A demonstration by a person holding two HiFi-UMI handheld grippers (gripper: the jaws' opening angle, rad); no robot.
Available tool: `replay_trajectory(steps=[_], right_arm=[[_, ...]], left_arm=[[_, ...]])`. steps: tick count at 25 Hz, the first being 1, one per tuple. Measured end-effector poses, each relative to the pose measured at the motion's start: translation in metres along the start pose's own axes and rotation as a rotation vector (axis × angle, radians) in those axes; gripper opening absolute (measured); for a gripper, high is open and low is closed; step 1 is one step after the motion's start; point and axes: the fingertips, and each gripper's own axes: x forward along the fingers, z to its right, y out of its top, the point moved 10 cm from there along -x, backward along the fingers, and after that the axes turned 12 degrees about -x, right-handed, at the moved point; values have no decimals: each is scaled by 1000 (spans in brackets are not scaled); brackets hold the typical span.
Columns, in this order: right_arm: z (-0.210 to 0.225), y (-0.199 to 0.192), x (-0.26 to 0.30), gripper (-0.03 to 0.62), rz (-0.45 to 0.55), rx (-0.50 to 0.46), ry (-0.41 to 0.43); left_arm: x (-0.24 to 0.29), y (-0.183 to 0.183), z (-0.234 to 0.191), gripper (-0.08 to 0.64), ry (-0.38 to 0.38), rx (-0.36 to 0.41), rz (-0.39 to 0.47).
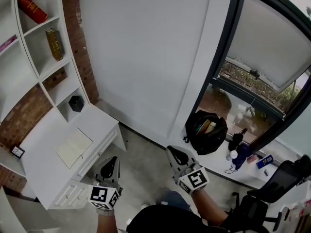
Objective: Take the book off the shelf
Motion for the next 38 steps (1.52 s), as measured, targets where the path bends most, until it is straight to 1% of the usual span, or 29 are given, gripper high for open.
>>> replay_trajectory(steps=[5, 7, 12, 16, 21, 29, 34, 38], right_arm=[[-8, -7, 34, 18, -2, -2, 13], [-8, -7, 48, 18, -6, 12, 15], [8, -22, 85, 18, -15, 25, 21], [32, -33, 125, 18, -6, 49, 36], [65, -41, 181, 18, 5, 66, 85], [123, -55, 272, 18, 2, 69, 180], [154, -64, 315, 18, 21, 74, 248], [174, -73, 338, 18, 34, 83, 291]], left_arm=[[6, 3, -26, 8, 13, 8, -2], [12, 3, -36, 8, 20, 4, -4], [36, 3, -63, 9, 45, 3, -10], [69, 8, -82, 8, 64, 3, -19], [122, 17, -106, 8, 94, -1, -27], [202, 34, -142, 9, 182, -6, -22], [244, 43, -156, 9, 240, -6, -5], [269, 44, -163, 53, 292, -7, -7]])
